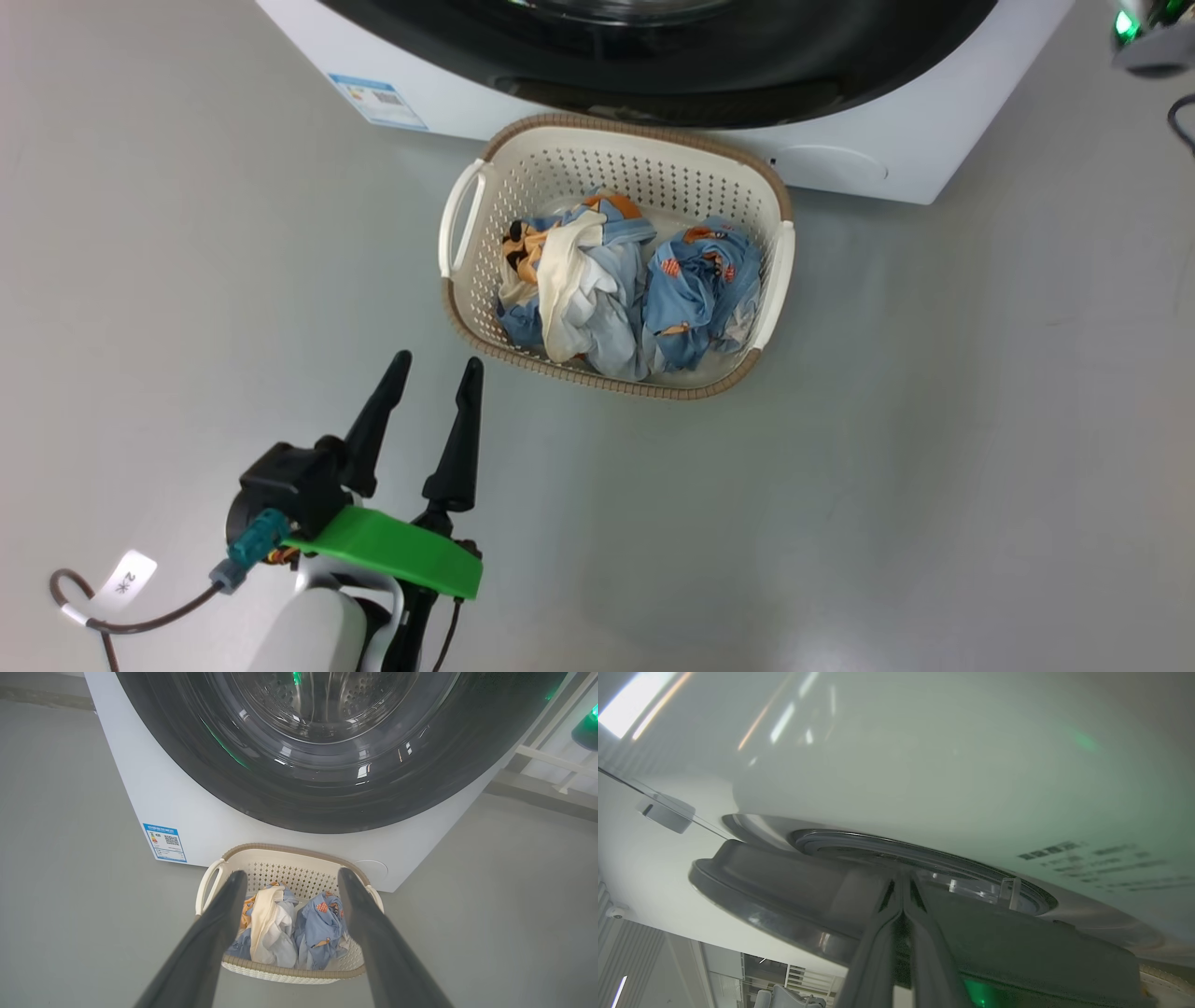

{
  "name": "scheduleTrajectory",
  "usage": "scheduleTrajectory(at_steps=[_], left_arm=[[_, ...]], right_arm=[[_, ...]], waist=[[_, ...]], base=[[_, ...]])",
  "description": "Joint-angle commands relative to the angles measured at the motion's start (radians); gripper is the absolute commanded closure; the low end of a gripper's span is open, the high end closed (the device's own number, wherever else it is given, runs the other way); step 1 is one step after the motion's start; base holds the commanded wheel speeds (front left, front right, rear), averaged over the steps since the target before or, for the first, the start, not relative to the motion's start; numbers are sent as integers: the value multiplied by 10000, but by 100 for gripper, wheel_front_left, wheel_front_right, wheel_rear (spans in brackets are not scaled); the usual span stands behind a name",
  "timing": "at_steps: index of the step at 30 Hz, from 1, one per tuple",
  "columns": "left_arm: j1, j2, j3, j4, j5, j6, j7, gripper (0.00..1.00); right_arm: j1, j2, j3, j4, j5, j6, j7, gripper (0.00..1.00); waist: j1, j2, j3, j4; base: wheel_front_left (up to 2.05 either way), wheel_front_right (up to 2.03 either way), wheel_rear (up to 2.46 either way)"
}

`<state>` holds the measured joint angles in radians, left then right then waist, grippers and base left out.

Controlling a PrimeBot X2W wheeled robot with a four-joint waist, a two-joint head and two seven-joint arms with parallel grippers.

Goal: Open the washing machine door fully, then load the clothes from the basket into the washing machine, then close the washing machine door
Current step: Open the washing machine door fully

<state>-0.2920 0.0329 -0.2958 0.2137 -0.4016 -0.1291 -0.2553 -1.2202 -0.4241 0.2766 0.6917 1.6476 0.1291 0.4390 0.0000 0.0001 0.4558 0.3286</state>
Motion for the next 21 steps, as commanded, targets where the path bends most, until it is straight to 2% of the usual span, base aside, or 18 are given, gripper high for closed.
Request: scheduleTrajectory(at_steps=[1, 11, 21], left_arm=[[-235, 183, 264, -216, -62, -16, -65, 0], [-347, 176, 193, -188, -166, -16, -65, 0], [-153, 175, 241, -89, -33, -16, -65, 0]], right_arm=[[-249, 142, 42, -180, 40, 16, 116, 100], [-524, 290, 107, 23, -64, 16, 544, 100], [479, 488, 700, -453, -496, 16, 1070, 100]], waist=[[0, -1, 121, 73], [0, -1, 199, 120], [0, -1, -362, -67]], base=[[0, 0, 0], [0, 0, 0], [0, 0, 0]])
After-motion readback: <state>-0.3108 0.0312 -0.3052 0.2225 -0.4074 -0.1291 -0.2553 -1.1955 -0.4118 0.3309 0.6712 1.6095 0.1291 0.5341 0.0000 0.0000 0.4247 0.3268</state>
